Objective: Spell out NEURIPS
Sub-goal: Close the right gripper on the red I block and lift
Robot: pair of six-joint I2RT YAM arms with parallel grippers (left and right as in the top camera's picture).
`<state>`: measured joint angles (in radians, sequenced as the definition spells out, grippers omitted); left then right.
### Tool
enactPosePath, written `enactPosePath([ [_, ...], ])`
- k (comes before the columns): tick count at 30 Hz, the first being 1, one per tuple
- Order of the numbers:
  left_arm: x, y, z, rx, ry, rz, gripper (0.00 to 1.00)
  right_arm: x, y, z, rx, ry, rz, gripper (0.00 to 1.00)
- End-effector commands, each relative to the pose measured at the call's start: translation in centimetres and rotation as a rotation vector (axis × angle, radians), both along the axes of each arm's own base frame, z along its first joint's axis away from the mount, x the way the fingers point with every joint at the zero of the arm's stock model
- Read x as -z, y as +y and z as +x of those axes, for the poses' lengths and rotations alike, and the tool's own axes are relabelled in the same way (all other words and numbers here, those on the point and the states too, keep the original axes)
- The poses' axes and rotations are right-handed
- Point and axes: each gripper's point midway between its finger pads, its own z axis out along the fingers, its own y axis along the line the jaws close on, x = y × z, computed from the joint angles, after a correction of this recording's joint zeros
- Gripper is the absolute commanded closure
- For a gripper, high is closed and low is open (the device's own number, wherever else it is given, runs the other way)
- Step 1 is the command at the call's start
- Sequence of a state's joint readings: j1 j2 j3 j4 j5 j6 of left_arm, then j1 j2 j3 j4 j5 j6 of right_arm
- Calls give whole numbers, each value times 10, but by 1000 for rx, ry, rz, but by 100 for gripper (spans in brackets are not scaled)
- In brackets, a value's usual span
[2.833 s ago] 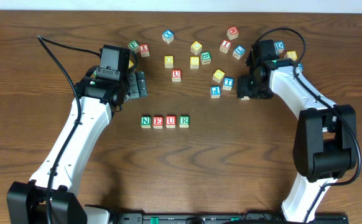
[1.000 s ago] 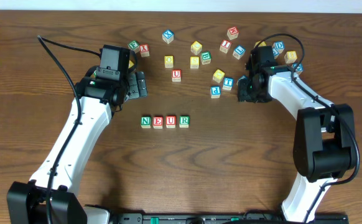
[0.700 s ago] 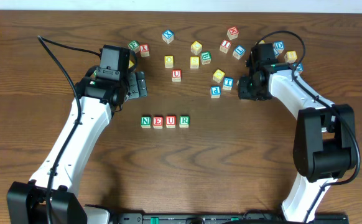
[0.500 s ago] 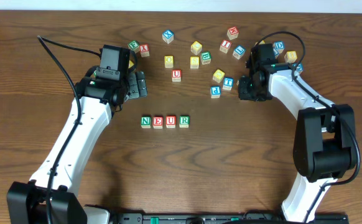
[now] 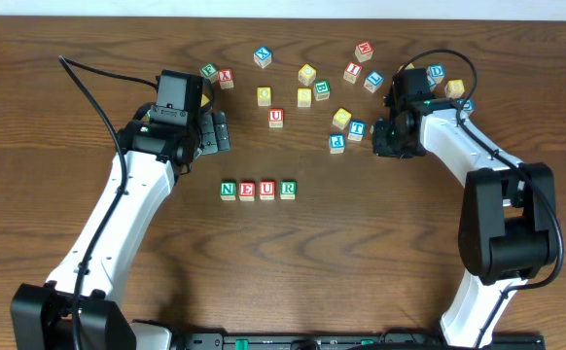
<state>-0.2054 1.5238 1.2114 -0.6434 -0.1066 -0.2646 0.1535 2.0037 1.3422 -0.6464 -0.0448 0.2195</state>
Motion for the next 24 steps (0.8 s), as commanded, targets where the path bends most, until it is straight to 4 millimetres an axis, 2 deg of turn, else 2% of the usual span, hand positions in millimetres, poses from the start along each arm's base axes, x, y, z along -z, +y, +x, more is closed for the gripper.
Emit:
enactPosePath([
  [1,-18,0,6,-1,-48,-7,2,-1,-1,5,7,-5,-5,78],
  [7,-18,0,6,-1,-48,-7,2,-2,2,4,9,-1,14,79],
  [13,-18,0,6,-1,-48,-7,2,-14,3,5,27,-23,28,78],
  [20,-18,0,6,-1,-48,-7,2,-43,8,6,29,-79,40,76],
  [24,-18,0,6,-1,-48,-7,2,-67,16,4,22,-124,47,76],
])
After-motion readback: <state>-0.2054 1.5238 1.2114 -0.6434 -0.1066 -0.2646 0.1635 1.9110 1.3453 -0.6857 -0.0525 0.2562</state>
